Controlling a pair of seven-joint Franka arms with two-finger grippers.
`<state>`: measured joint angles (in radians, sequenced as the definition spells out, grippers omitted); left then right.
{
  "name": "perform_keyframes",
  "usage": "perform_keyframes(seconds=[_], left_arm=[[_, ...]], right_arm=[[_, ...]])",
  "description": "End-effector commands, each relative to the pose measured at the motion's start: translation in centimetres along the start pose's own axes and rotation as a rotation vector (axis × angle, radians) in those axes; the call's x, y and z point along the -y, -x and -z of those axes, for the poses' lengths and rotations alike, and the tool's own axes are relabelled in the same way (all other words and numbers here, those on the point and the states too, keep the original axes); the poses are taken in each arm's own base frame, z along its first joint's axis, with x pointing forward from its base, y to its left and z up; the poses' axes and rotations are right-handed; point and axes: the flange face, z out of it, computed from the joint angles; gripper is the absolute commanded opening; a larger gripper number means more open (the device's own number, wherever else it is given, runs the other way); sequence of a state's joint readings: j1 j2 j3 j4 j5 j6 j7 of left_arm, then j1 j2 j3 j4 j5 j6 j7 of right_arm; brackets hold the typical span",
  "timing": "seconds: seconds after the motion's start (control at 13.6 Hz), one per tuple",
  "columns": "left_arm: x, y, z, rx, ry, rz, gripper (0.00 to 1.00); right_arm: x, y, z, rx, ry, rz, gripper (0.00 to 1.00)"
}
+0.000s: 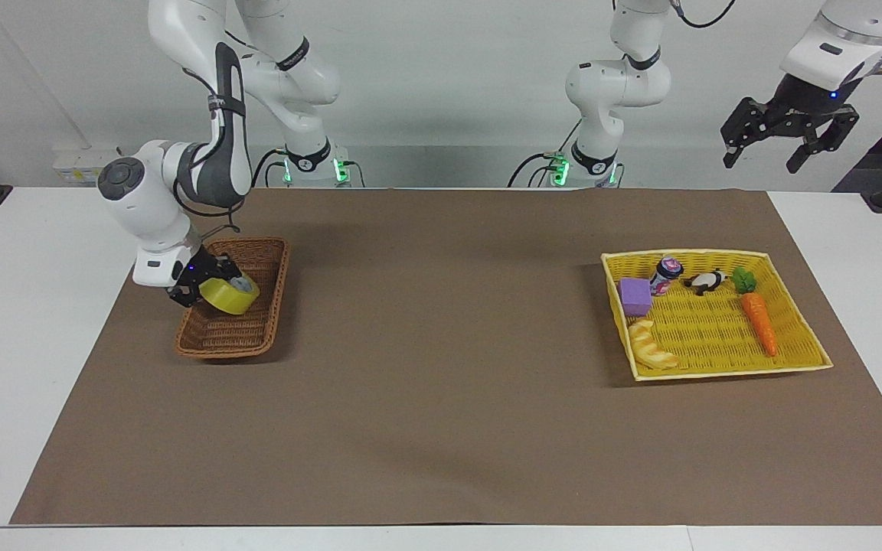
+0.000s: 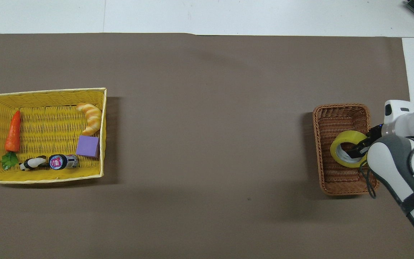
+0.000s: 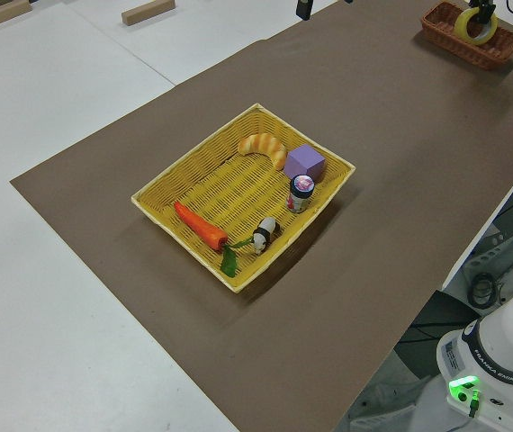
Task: Move tape to another basket
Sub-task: 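Lower the tape into the brown basket and open the right gripper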
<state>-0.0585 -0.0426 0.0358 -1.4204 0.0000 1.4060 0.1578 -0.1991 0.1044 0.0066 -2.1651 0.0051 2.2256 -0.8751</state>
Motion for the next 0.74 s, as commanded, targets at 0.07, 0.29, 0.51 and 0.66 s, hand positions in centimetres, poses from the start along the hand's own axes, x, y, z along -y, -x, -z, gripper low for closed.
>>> perform_keyframes(seconds=[0.07, 0.29, 0.51, 0.66], left_arm=[[0.2, 0.8, 0.0, 0.006, -0.016, -0.002, 1.0], [0.2, 0.8, 0.0, 0.006, -0.016, -0.002, 1.0], [0.2, 0.8, 0.0, 0.006, -0.016, -0.004, 1.0], [0.2, 0.8, 0.0, 0.006, -0.016, -0.004, 1.0]], right_arm=[[0.1, 0.3, 0.5, 0.023, 0.003, 0.029, 1.0], [0.0, -0.6, 2.4, 0.023, 0.003, 0.04, 1.0], [-0.1, -1.0, 3.6, 0.022, 0.006, 0.046, 1.0], [0.0, -1.4, 4.2, 0.015, 0.014, 0.053, 1.0]])
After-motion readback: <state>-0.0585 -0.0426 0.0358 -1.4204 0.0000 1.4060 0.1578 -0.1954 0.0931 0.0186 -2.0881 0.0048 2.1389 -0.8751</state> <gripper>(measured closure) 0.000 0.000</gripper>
